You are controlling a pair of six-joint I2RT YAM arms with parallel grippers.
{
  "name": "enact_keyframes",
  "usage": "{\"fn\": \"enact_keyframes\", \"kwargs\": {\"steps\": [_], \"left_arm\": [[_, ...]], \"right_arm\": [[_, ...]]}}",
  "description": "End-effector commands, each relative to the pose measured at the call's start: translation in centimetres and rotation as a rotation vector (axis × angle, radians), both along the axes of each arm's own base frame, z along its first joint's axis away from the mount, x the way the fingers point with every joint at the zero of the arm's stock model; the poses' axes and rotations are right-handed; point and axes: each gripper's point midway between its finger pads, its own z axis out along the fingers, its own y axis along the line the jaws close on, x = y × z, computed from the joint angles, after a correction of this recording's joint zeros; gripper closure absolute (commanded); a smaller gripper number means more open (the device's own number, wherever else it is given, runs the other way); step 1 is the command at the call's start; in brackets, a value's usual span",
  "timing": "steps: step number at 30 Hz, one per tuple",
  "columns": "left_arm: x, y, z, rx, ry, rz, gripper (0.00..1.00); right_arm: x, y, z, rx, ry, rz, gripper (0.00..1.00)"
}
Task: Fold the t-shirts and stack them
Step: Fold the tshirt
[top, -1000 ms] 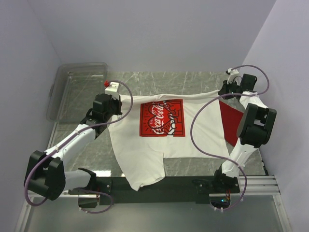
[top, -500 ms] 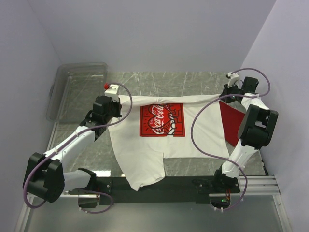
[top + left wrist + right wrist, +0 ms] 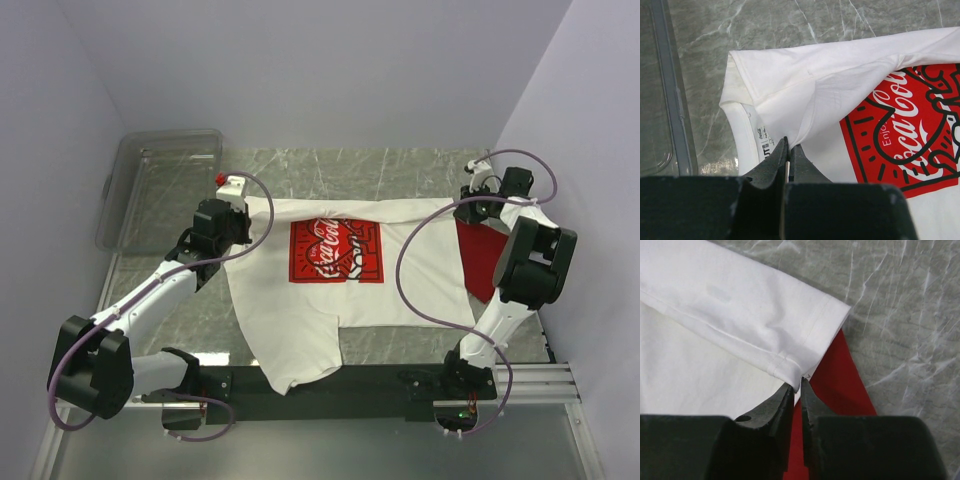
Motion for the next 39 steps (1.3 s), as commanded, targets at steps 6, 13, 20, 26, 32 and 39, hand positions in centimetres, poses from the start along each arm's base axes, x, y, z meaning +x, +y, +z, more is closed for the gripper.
{"fn": "enact_keyframes", "kwargs": {"steps": [6, 13, 20, 26, 32, 39], "left_arm": [[-0.3, -0.1, 1.0, -0.027, -0.026, 0.005, 0.99], [-0.3, -0.4, 0.7, -0.033, -0.012, -0.003, 0.99], [-0.6, -0.5, 0.3, -0.033, 0.002, -0.007, 0.99], [-0.8, -0.8, -0.4, -0.034, 0.029, -0.018, 0.99], [-1.9, -0.7, -0.9, -0.065, 0.064, -0.009, 0.59], [-3.4, 0.5, 2.8, -0.143, -0.017, 0.036, 0.23]], "right_arm": [[-1.9, -1.7, 2.8, -0.041, -0.028, 0.026, 0.61], [-2.7, -0.7, 5.8, -0.005, -0.065, 0.056, 0.42], [-3.6, 1.3, 6.8, 0.104, -0.051, 0.087, 0.42], [-4.4, 2.2, 6.5, 0.151, -0.022, 0.081, 0.43], [-4.9, 2.6, 6.6, 0.159, -0.008, 0.086, 0.43], [-6.0, 7.3, 7.6, 0.14, -0.004, 0.202, 0.43]]}}
